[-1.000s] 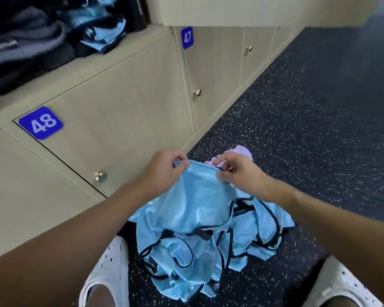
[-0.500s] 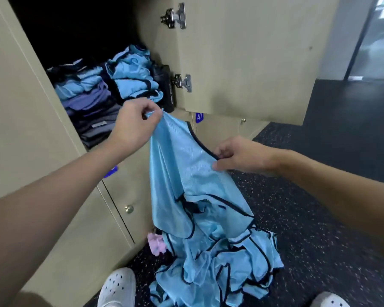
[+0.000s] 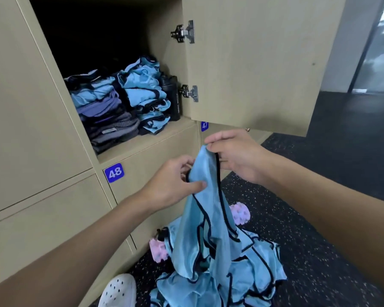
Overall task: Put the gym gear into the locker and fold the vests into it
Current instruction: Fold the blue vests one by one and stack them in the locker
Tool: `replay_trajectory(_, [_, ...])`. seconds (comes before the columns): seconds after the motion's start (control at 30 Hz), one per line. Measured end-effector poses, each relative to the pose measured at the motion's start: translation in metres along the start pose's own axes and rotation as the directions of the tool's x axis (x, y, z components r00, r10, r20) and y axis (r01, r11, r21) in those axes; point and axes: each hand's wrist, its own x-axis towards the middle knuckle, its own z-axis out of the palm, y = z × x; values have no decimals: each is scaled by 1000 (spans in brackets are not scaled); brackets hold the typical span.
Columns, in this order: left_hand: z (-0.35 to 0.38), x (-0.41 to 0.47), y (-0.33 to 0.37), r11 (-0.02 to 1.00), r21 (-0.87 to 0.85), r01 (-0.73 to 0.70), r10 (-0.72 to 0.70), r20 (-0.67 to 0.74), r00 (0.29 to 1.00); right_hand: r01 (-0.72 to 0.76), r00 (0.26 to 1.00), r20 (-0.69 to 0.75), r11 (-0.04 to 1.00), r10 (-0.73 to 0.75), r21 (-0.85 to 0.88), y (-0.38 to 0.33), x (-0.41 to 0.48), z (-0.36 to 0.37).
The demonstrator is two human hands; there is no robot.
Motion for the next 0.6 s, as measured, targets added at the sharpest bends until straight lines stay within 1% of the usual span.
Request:
replay_trajectory(0.13, [-9,8,0,996,-83,17,-30,-157,987,-16,1000,15,998,15,63,0,4,-5])
replay_trajectory(0.2, [-18,14,6,989,-146,1,-37,-246,968,-34,997,72,996,28,80,5,3,-6])
replay_trajectory(0.23, [-22,16,9,985,-174,-14,-36,-280,959,-41,993,113,998,36,39,8,2,-4])
replay_trajectory(0.3, [-29,19,12,976,-216,-39,-35,-329,944,-30,985,167,992,50,-123,15,-2,1])
replay_trajectory(0.33, [-32,20,12,971,-233,-45,-40,-345,938,-15,985,164,984,44,-176,17,-2,5])
replay_trajectory(0.37, [-34,20,12,966,-252,-49,-46,-359,932,1,989,146,982,27,-188,19,-2,9])
replay_trajectory(0.5, [-41,17,9,944,-326,-46,-103,-426,899,42,998,40,999,-42,9,15,1,17])
replay_trajectory(0.57, [-44,15,9,938,-345,-28,-138,-448,883,79,997,-21,996,-78,52,11,2,18])
replay_trajectory(0.6, [-45,14,8,938,-344,-24,-147,-462,875,87,996,-27,994,-86,68,11,3,18])
